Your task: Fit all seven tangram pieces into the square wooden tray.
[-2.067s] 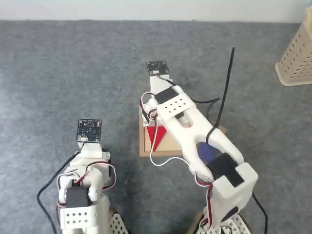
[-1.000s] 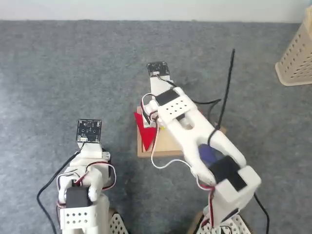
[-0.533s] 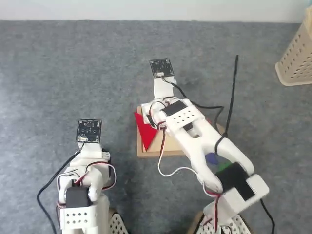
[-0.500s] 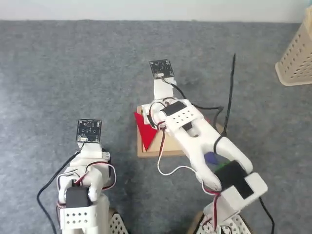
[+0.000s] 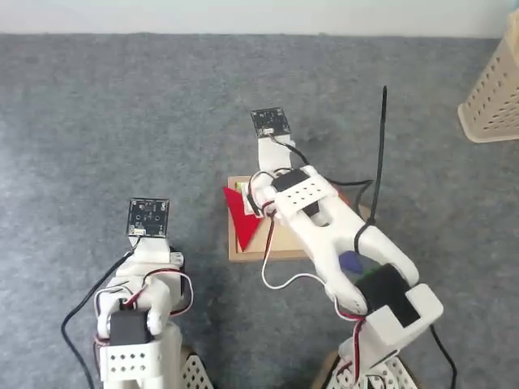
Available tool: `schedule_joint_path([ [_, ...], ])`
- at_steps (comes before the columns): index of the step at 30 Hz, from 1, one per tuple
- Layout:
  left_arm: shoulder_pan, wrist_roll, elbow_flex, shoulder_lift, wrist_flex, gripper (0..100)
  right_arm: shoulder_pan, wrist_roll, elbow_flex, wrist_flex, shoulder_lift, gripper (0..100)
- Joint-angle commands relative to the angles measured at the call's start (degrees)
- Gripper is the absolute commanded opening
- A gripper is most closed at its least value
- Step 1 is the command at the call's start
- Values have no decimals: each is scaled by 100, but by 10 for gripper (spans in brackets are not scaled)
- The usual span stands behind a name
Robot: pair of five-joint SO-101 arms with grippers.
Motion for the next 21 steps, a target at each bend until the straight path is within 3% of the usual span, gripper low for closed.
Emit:
schedule_joint_path([
  [1, -9, 53, -66, -97, 26, 12, 295, 105, -26, 48, -66, 21],
  [8, -9, 53, -66, -97, 26, 12, 365, 475, 158, 57, -180, 6],
  [13, -9, 53, -66, -97, 26, 12, 347, 475, 607, -31, -1077, 6],
  [21, -9, 53, -66, -97, 26, 12, 347, 721, 1538, -1112, -1622, 6],
])
